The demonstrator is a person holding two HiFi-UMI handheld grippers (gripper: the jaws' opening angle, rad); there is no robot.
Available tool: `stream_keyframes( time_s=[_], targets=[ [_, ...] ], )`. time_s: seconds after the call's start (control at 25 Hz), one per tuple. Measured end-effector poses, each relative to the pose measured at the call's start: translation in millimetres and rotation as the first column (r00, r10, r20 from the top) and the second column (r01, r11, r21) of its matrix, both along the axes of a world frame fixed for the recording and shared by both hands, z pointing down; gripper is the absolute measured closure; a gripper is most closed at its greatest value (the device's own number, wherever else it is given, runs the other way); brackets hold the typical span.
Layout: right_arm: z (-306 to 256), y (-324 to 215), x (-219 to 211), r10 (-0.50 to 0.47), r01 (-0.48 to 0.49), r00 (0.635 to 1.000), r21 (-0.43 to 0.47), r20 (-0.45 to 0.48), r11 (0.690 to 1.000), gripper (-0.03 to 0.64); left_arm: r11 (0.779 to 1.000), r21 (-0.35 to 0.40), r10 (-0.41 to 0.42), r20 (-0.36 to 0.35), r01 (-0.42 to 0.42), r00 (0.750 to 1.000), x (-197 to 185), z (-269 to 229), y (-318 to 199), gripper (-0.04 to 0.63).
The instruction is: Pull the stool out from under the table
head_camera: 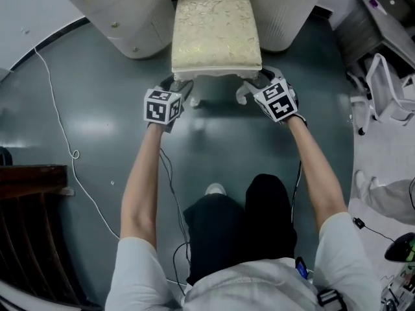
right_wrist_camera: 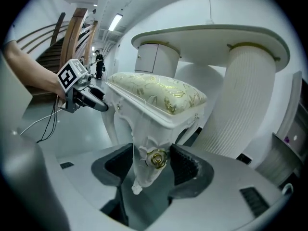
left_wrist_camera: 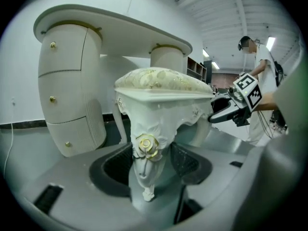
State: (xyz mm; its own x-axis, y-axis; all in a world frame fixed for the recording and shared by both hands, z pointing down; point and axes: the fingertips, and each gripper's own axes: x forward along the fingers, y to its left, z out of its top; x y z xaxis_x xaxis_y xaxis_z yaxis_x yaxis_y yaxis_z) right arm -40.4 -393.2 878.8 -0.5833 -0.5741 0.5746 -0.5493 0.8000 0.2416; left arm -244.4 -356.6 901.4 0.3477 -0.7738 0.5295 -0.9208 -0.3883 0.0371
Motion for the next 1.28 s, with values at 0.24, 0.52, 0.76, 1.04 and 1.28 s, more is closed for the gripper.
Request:
stream_keyframes(
  time_s=[0.24, 0.52, 0.76, 1.04, 1.28],
  targets=[
    [-0.3, 67.9, 10.7, -0.020, 0.020, 1.000, -0.004, 0.011, 1.000, 0.365, 1.000, -0.023, -0.009, 0.013, 0.009, 1.000, 8.7, 0.0, 66.5, 0.351],
    [0.8, 133.5, 21.3, -0.058, 0.059, 0.997, -0.007, 0.044, 0.998, 0.365, 0.998, -0.017, -0.054, 0.003, 0.054, 0.999, 20.9, 2.9, 137.5, 0.351],
    [3.2, 186.9, 31.5, -0.096, 0.097, 0.995, -0.026, 0.033, 0.995, 0.365, 0.998, -0.027, -0.056, -0.005, 0.056, 0.998, 29.9, 5.8, 190.2, 0.351],
    [2.2, 208.2, 34.6, -0.131, 0.133, 0.990, -0.039, 0.045, 0.990, 0.365, 0.996, -0.050, -0.076, 0.005, 0.076, 0.997, 33.6, 6.0, 212.4, 0.350],
    [-3.8, 217.9, 54.7, -0.209, 0.208, 0.978, -0.050, -0.003, 0.977, 0.365, 0.985, -0.024, -0.168, 0.034, 0.169, 0.985, 29.3, -4.1, 235.2, 0.360]
  ],
)
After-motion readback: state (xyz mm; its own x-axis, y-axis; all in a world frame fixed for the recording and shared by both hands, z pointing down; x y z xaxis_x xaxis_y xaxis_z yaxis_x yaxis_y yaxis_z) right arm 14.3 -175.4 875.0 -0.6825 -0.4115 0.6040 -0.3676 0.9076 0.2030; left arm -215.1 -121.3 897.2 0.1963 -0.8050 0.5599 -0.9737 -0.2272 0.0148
